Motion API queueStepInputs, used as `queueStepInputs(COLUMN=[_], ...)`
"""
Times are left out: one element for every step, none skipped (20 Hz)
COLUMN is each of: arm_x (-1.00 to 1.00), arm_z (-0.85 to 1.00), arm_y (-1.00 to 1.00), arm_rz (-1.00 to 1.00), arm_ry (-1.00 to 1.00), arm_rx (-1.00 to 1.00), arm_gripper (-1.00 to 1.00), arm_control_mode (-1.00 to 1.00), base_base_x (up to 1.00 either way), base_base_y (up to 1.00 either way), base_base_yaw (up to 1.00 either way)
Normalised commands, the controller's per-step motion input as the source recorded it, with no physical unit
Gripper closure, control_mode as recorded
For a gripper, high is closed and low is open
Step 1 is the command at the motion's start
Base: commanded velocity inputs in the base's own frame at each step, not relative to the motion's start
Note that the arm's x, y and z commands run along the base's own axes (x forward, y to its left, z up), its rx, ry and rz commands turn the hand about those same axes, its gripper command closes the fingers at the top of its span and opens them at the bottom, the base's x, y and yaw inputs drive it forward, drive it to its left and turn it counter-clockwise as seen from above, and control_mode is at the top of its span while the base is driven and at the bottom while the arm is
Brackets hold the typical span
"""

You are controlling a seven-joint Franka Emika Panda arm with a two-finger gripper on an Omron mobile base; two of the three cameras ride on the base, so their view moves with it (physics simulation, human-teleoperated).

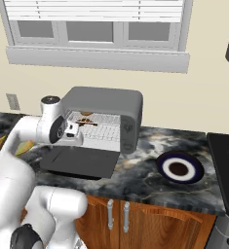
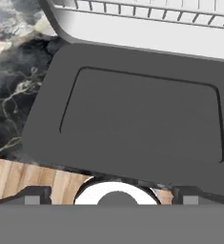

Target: Open the toaster oven door. Place the bread on the top rack in the toaster oven and place the chicken drumstick on the bottom rack.

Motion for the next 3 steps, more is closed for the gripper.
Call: queueStepInputs(arm_x=[-0.66, -0.64, -0.64], arm_z=[0.14, 0.13, 0.14], arm_y=[-0.12, -0.11, -0.11], arm_rz=[0.0, 0.0, 0.0], arm_ry=[0.0, 0.0, 0.0], arm_rx=[-0.02, -0.01, -0.01], arm_gripper=[-1.0, -1.0, -1.0], arm_control_mode=[-1.0, -1.0, -1.0], base_base_x=[0.0, 0.0, 0.0], base_base_y=[0.0, 0.0, 0.0], base_base_yaw=[0.0, 0.0, 0.0])
